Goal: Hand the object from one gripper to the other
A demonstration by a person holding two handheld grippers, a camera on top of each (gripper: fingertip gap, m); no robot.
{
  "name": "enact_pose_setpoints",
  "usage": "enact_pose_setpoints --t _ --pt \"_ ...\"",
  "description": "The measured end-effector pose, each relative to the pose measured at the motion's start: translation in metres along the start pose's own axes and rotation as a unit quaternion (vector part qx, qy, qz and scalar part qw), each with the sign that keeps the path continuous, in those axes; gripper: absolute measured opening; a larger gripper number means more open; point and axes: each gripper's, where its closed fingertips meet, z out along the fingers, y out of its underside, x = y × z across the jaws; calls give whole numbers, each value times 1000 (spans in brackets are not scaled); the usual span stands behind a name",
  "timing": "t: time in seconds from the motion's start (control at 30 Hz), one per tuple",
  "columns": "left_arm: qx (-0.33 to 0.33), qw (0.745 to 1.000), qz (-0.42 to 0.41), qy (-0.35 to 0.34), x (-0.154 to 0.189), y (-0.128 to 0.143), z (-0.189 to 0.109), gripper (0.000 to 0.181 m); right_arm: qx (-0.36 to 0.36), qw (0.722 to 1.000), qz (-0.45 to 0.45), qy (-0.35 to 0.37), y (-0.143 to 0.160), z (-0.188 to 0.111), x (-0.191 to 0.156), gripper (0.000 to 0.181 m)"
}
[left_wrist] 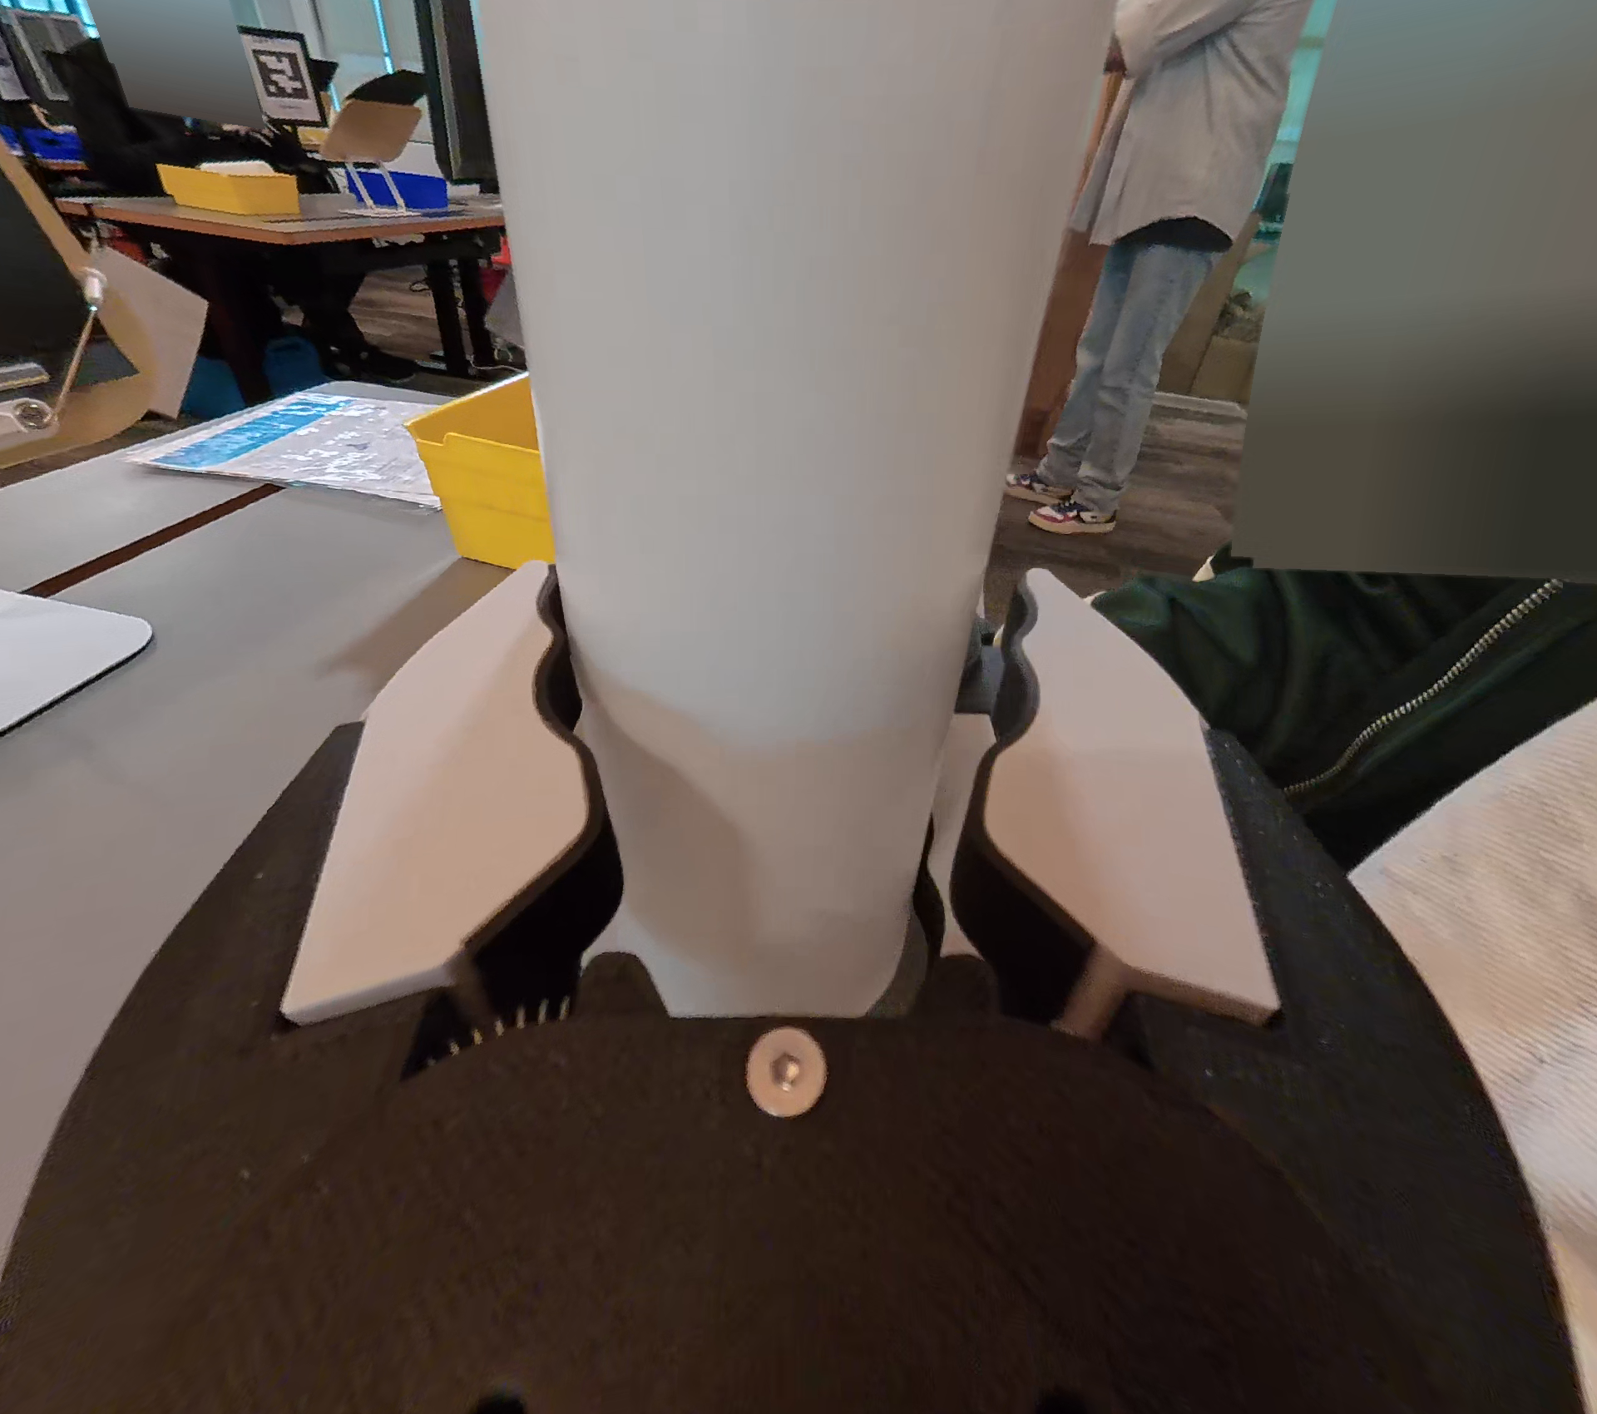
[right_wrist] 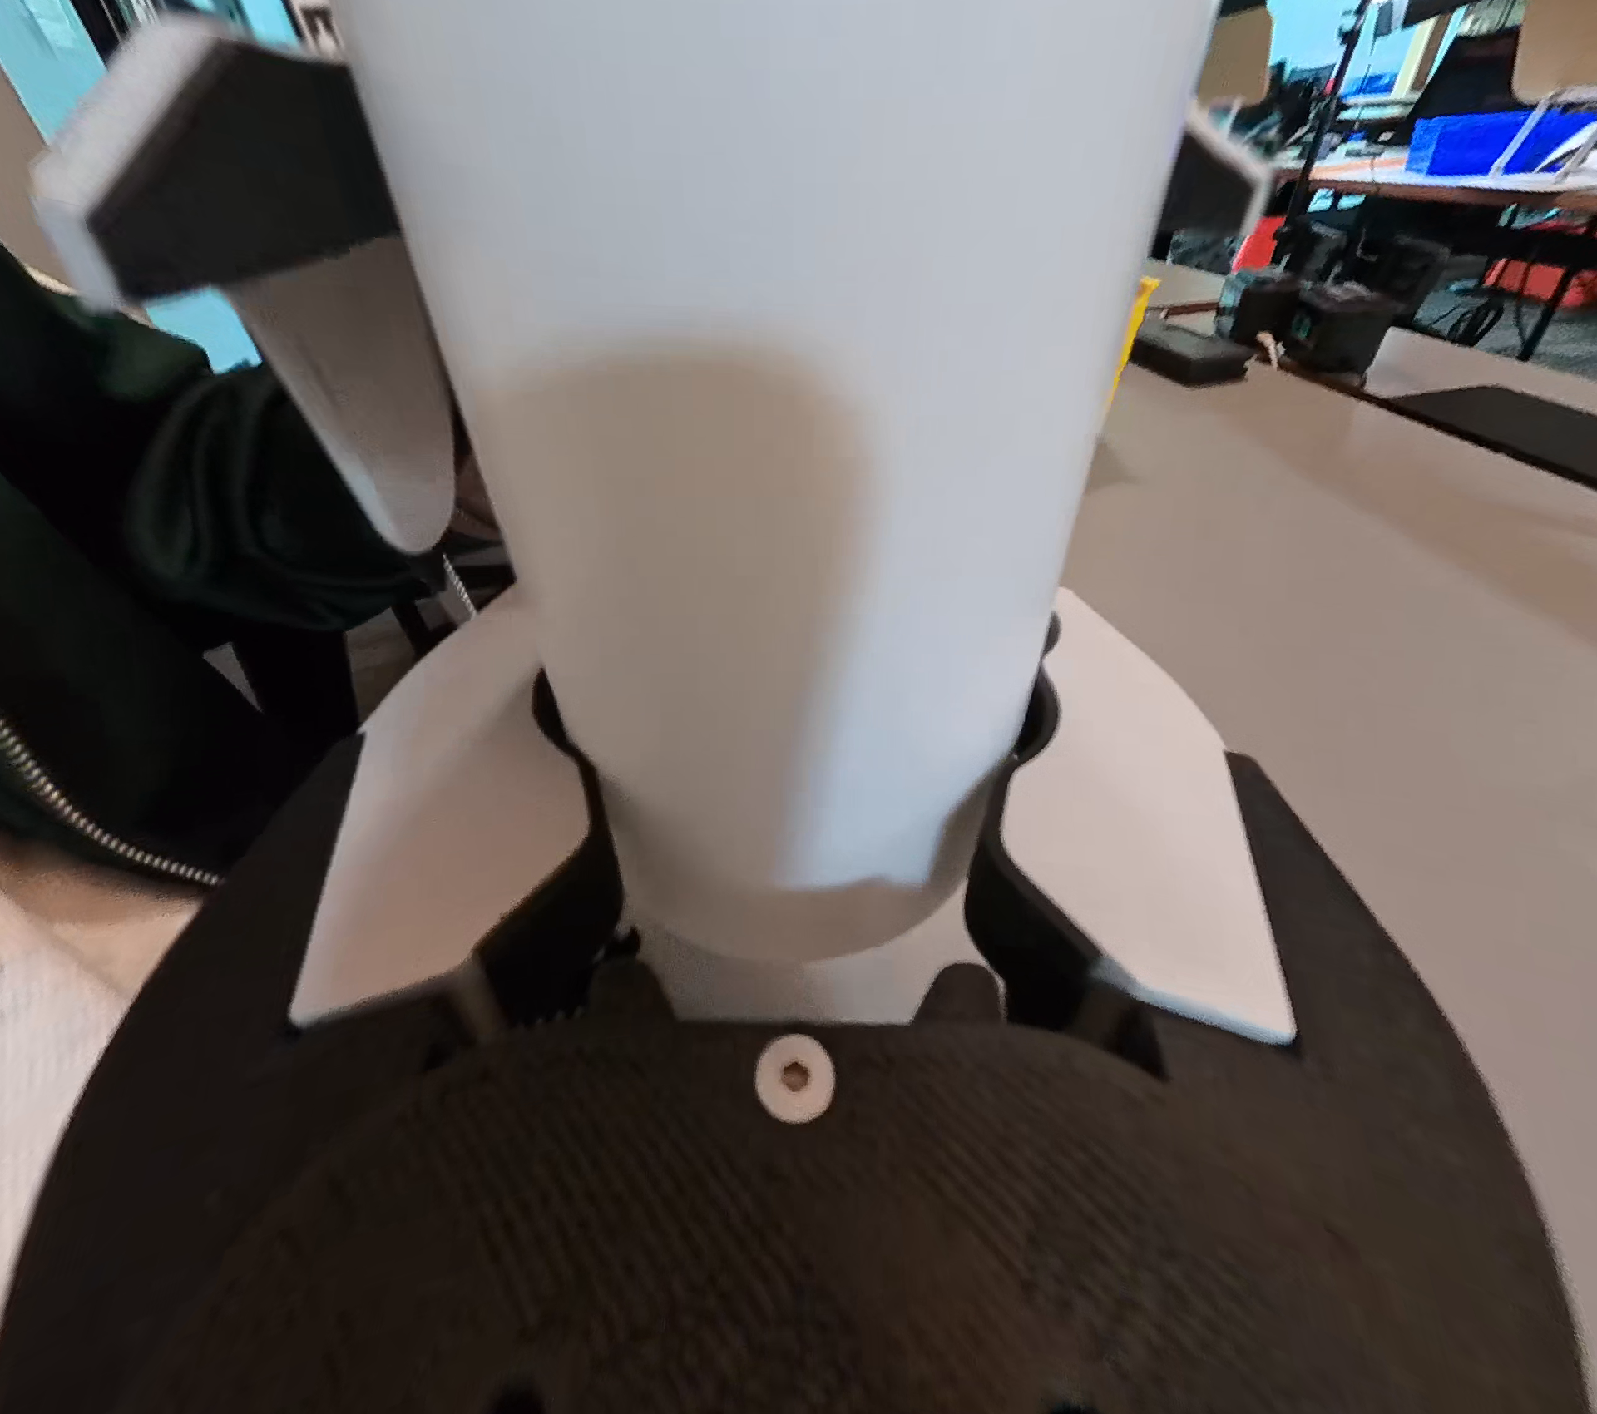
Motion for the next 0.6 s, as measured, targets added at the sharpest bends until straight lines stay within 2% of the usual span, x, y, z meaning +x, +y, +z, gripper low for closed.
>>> enact_pose_setpoints --t 0.13,0.33,0.6 --pt "-6 999 31 -14 0 -3 -2 103 25 1000 -2 15 -11 -8 6 103" --pt "24 999 6 -24 -17 -4 -15 103 24 999 -12 43 -13 -22 23 103" --pt "67 996 -53 -31 -49 23 -30 112 -6 998 -24 65 -7 -33 37 103"
